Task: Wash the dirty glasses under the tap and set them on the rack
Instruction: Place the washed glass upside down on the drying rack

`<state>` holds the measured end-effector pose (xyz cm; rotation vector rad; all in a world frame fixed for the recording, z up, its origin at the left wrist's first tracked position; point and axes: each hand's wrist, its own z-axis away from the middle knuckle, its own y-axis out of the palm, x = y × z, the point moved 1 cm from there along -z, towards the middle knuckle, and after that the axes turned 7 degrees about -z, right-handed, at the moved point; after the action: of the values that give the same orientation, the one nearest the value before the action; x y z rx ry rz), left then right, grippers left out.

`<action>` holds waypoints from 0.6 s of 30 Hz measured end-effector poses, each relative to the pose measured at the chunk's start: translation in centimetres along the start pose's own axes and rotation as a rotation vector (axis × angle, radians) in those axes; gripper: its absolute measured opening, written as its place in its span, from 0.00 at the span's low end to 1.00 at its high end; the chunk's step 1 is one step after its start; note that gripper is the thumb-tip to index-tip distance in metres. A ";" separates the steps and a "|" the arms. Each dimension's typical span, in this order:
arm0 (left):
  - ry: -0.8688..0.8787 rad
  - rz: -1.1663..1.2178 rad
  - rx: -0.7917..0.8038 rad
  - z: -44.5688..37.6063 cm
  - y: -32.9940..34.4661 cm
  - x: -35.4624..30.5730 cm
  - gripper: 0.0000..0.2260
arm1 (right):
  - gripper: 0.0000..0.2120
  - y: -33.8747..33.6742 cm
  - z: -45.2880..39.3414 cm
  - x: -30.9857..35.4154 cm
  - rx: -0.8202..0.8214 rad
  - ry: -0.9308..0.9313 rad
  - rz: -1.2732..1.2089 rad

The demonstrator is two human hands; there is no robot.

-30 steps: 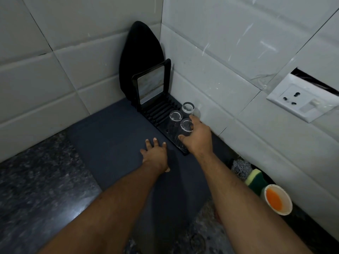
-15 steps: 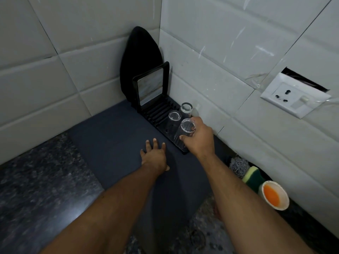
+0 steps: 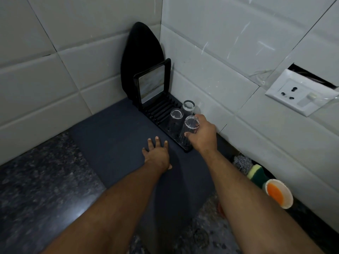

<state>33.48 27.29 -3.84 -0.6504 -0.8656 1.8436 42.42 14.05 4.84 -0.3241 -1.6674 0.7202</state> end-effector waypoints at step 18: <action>0.115 -0.106 -0.289 5.5 1.5 -2.7 0.17 | 0.33 -4.7 8.2 1.1 0.068 0.105 0.054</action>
<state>29.63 22.89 -1.52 -0.8639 -1.0792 1.5843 35.18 8.79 7.95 -0.3545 -1.5369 0.7854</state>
